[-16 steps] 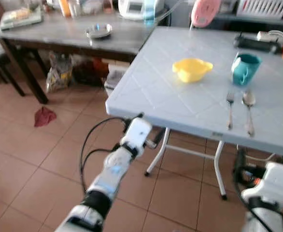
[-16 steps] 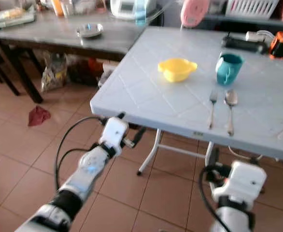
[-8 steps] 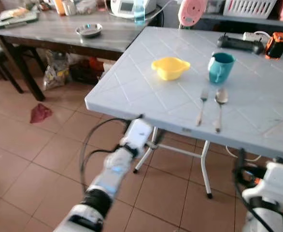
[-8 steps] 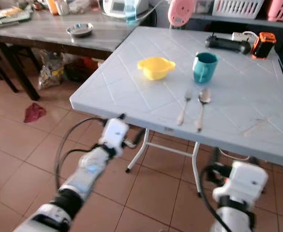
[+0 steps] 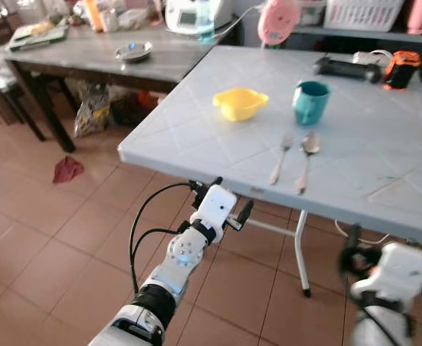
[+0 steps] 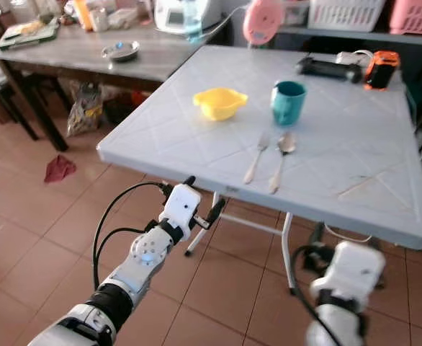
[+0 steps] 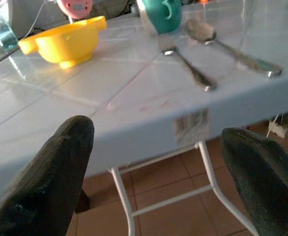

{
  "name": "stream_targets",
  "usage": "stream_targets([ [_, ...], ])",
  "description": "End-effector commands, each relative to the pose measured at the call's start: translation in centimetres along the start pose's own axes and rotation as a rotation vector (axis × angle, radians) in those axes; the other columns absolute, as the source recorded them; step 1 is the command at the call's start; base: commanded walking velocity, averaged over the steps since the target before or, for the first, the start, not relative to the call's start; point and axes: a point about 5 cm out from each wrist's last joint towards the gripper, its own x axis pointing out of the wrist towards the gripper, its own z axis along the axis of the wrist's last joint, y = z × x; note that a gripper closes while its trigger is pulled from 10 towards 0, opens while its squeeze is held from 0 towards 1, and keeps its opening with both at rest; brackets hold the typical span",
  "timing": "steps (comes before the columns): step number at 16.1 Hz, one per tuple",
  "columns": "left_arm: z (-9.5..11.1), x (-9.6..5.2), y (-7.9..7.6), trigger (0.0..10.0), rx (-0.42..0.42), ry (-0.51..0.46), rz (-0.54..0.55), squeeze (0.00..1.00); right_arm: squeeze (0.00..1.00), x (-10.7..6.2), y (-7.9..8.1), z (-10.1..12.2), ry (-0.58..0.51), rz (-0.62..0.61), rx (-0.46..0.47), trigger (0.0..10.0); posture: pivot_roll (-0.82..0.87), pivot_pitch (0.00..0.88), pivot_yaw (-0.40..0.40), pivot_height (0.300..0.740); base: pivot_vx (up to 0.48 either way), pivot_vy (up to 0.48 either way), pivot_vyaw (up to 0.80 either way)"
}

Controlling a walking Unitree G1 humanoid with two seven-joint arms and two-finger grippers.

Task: Setting the table

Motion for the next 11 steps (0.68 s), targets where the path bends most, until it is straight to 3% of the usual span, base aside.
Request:
stream_targets([
  [1, -0.1, -0.2, -0.2, 10.0, 0.025, -0.005, -0.018, 0.0, 0.0, -0.5, 0.7, -0.5, 0.009, 0.002, 0.005, 10.0, -0.14, 0.099, 0.074, 0.714, 0.0, 0.0, 0.0],
  [5, -0.4, -0.6, -2.0, 10.0, 0.098, -0.038, -0.128, 0.0, 0.0, -1.4, 1.3, -3.3, 0.079, 0.029, -0.038, 10.0, -0.15, 0.119, 0.09, 0.714, 0.0, 0.0, 0.0],
  [7, 1.0, -0.4, -2.7, 10.0, 0.118, -0.129, -0.207, 0.0, 0.0, -1.5, 1.3, -2.8, 0.055, 0.028, -0.038, 10.0, -0.16, 0.127, 0.088, 0.714, 0.0, 0.0, 0.0],
  [10, 2.5, 0.2, 0.2, 10.0, 0.075, -0.167, -0.095, 0.0, 0.0, -1.5, 0.2, -0.6, -0.027, -0.002, -0.046, 10.0, -0.17, 0.13, 0.08, 0.714, 0.0, 0.0, 0.0],
  [11, 2.8, 0.4, 1.9, 10.0, 0.035, -0.146, -0.006, 0.0, 0.0, -1.6, -0.3, 0.7, -0.066, -0.024, -0.039, 10.0, -0.16, 0.127, 0.078, 0.714, 0.0, 0.0, 0.0],
])
